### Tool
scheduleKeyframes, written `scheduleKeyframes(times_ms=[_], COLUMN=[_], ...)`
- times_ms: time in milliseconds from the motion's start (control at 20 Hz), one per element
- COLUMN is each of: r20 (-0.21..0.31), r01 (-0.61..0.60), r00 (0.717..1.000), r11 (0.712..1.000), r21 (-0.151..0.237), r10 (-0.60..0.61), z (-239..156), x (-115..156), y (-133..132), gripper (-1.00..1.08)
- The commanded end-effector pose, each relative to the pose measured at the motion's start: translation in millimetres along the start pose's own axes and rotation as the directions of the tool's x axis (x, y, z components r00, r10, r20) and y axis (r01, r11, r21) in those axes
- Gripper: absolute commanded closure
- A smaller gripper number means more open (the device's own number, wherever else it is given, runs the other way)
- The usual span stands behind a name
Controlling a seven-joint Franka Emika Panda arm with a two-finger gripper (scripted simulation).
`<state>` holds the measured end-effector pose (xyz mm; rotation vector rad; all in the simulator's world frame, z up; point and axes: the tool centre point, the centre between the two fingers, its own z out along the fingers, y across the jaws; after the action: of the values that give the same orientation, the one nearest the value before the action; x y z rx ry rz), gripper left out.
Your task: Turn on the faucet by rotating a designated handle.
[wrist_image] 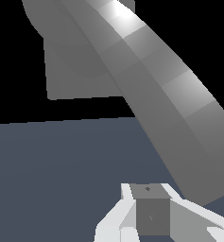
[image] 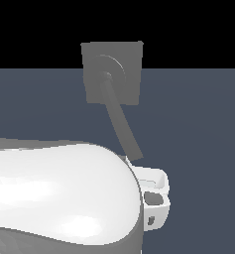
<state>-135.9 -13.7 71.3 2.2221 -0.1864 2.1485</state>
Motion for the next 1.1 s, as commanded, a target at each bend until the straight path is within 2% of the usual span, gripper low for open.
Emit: scheduleKeyframes(times_ms=[0,1050], r20=[0.002,-0.020], r01=[-0.001,0.006], r00=[1.000,1.000], r11=[1.000,1.000], r21=[-0.004,-0.011], r10=[0.001,-0.006], z=[0,1], x=[3,64], y=[6,63], gripper=[1.08,1.08])
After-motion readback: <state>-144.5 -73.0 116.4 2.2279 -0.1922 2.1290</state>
